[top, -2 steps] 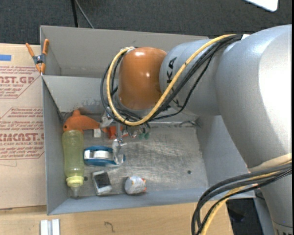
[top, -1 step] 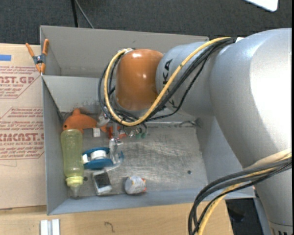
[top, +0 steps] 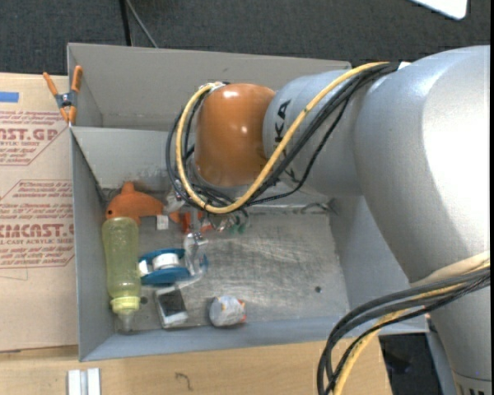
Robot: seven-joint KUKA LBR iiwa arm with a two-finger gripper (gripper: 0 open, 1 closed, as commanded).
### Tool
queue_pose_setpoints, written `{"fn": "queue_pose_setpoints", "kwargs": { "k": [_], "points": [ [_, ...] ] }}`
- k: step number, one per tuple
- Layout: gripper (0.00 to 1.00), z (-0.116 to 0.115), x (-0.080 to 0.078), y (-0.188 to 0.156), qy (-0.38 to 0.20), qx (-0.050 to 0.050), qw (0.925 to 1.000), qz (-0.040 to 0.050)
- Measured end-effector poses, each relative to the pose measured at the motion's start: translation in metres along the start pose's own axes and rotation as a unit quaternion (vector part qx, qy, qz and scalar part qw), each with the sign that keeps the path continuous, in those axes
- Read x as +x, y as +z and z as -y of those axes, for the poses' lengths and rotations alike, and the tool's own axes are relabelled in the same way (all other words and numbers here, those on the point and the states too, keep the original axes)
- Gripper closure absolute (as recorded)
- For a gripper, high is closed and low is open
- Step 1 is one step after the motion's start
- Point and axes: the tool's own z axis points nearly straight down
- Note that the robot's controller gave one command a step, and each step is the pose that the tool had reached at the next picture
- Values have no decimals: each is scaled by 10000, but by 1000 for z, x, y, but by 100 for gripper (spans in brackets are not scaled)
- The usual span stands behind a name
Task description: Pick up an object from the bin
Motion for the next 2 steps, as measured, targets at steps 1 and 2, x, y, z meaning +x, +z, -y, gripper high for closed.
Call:
{"fn": "queue_pose_setpoints", "kwargs": {
  "k": [1,2],
  "points": [
    [0,0,0,0,-10,-4,10000,-2],
    [0,0,0,0,-10,-4,10000,-3]
  ]
}}
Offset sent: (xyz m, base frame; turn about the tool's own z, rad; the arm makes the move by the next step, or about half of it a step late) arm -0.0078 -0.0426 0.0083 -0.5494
